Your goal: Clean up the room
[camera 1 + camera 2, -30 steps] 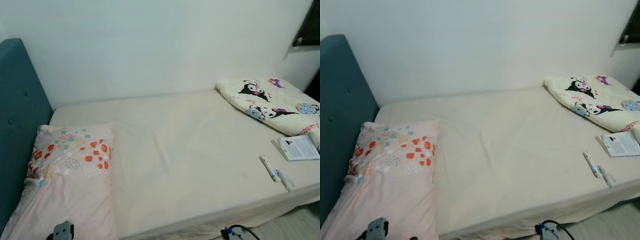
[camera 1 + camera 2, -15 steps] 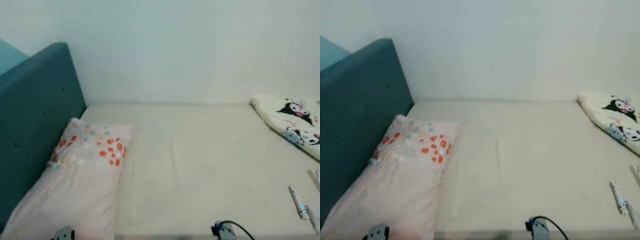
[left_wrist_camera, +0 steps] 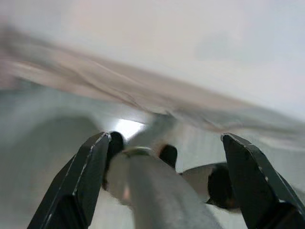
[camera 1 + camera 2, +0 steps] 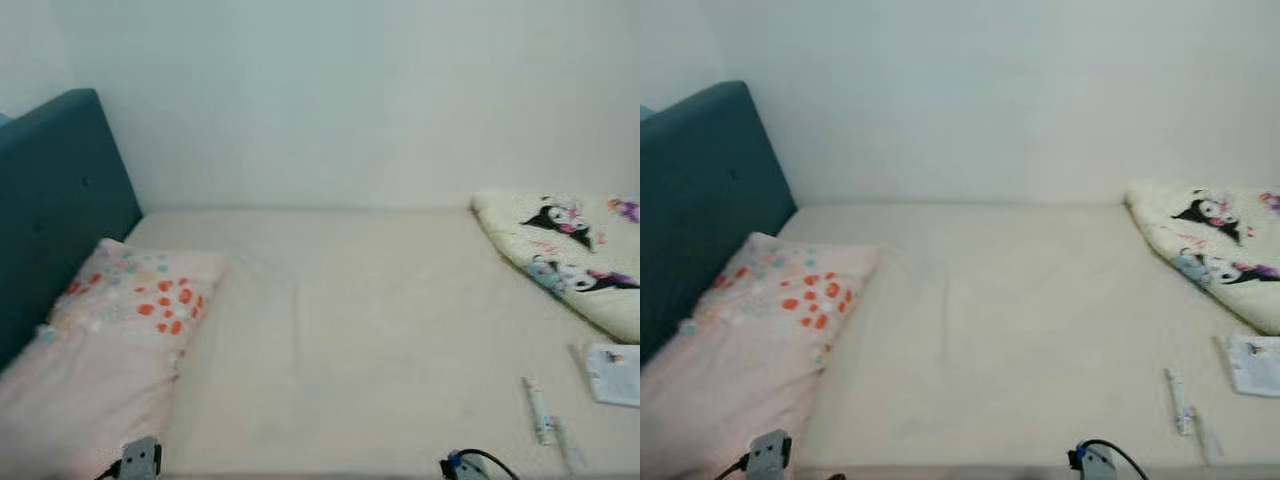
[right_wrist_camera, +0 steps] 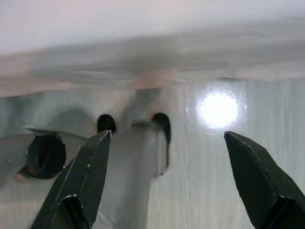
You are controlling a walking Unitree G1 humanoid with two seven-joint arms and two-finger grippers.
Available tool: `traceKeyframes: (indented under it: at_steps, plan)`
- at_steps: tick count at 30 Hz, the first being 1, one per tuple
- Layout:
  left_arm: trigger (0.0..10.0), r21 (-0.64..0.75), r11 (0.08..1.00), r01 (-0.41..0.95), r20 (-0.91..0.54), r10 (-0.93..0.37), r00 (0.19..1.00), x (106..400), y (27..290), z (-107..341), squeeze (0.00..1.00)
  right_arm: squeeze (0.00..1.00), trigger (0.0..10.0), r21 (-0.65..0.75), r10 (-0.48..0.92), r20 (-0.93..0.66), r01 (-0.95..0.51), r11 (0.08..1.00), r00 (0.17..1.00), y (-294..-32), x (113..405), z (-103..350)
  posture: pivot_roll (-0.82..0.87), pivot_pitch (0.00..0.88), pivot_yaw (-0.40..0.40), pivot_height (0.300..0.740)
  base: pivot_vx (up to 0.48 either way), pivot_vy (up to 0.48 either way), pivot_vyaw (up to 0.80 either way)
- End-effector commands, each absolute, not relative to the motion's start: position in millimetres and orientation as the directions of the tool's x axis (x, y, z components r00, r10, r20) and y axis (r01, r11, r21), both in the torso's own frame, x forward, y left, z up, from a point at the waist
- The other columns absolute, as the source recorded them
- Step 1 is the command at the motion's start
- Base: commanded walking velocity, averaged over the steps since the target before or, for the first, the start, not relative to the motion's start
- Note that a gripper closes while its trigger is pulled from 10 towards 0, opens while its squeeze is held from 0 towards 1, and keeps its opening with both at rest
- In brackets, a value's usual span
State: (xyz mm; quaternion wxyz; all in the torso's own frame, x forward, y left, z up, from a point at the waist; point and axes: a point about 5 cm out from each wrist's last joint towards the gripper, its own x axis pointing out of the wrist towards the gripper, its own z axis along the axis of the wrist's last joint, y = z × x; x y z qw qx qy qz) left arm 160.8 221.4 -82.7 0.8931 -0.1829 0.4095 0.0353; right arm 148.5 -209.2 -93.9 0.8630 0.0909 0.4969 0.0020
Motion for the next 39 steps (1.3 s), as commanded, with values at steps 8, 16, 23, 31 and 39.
traceKeyframes:
  at_steps: [8,16,23,31,39]
  plan:
    - [10.0,-0.319,0.92,-0.228,-0.73,-0.085,0.678,164.6,221.5,-80.9,0.0,0.0,10.0,0.193,0.097,-0.764,0.084,0.978,0.637,-208.3,191.6,-73.9,0.01,0.0,-0.018,0.74,0.0,-0.471,0.0]
    - [10.0,-0.323,0.919,-0.225,-0.722,-0.086,0.687,168.5,221.4,-79.2,0.0,0.0,10.0,0.203,0.109,-0.687,0.046,0.978,0.719,-206.3,222.5,-55.6,0.01,0.0,-0.02,0.74,0.0,-0.472,0.0]
    - [10.0,-0.335,0.916,-0.223,-0.713,-0.092,0.695,170.8,218.9,-78.5,0.0,0.0,10.0,0.217,0.131,-0.603,0.004,0.976,0.787,-198.2,250.0,-37.0,0.01,0.0,-0.021,0.74,0.0,-0.47,0.0]
    - [10.0,-0.339,0.913,-0.228,-0.707,-0.088,0.702,173.6,218.6,-77.4,0.0,0.0,10.0,0.23,0.142,-0.542,-0.017,0.973,0.828,-194.0,268.0,-22.8,0.01,0.0,-0.021,0.74,0.0,-0.411,0.0]
    - [10.0,-0.335,0.911,-0.239,-0.69,-0.065,0.721,182.9,220.0,-73.0,0.0,0.0,10.0,0.27,0.184,-0.503,-0.049,0.962,0.844,-185.2,281.1,-12.4,0.01,0.0,-0.023,0.74,0.0,0.0,0.0]
